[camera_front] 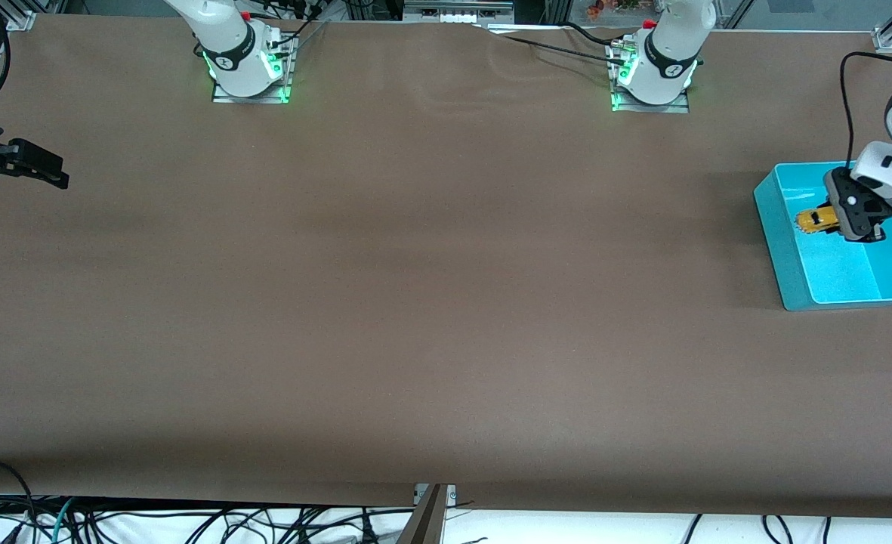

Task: Wind and store yellow beetle car
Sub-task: 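Lift the car with the left gripper and lower it into the bin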

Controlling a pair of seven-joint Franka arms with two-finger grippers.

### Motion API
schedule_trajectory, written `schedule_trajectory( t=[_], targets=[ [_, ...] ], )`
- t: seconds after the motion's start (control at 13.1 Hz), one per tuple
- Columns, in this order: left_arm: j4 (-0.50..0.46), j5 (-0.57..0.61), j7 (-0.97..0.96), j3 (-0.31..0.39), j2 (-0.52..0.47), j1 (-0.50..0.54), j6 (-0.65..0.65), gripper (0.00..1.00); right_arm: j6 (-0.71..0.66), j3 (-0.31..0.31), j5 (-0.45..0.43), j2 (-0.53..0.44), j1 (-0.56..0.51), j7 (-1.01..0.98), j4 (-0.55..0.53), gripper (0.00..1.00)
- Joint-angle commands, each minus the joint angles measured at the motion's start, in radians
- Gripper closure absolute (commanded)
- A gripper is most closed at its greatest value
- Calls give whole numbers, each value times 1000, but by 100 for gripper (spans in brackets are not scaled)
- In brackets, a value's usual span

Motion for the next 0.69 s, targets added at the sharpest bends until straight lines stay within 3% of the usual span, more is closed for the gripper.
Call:
schedule_trajectory(
  t=[0.0, 0.38, 0.61],
  targets=[
    [1, 30, 131, -4, 18, 71, 0, 100, 0, 5, -4, 2, -5, 12, 9, 0],
    [-19, 30, 196, -4, 170, 195, 100, 100, 0, 5, -2, 2, -5, 12, 10, 0],
    [-26, 30, 193, -4, 225, 202, 102, 100, 0, 5, -2, 2, -5, 12, 10, 0]
  ],
)
